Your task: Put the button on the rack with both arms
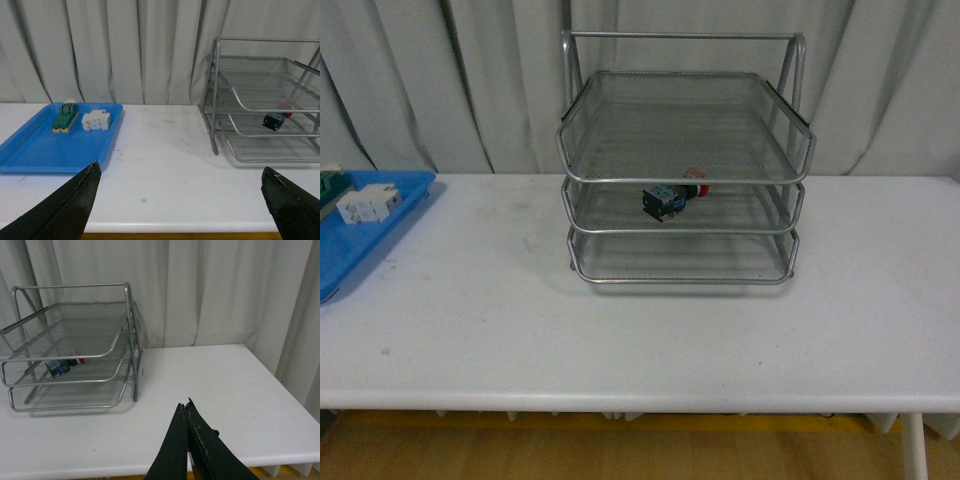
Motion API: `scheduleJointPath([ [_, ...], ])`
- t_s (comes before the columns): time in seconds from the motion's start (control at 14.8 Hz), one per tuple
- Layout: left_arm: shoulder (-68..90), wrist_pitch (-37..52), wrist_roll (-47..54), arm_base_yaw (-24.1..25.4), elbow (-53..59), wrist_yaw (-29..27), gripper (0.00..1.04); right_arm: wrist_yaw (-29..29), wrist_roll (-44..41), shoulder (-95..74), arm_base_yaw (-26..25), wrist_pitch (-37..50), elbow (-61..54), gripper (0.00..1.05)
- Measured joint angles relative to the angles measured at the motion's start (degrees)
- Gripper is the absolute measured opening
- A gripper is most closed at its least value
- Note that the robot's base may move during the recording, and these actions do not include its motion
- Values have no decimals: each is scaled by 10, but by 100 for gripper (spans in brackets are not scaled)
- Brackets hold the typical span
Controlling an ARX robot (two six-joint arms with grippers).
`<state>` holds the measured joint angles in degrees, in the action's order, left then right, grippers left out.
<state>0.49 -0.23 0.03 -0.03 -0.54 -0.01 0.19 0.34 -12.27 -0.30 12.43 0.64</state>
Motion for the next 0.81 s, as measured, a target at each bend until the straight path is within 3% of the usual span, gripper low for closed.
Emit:
scheduleJointPath([
  [0.27, 0, 0, 0, 0, 0, 0, 98, 0, 0, 30, 0, -34, 0, 2],
  [0.34, 0, 0, 0, 0, 0, 0, 98, -2, 0, 98, 0, -128, 0, 2],
  [0.61, 0, 0, 0, 0, 0, 0, 98, -2, -1, 121, 0, -127, 0, 2],
  [0.81, 0, 0, 0, 0, 0, 0, 98, -2, -1, 120, 0, -126, 0, 32],
])
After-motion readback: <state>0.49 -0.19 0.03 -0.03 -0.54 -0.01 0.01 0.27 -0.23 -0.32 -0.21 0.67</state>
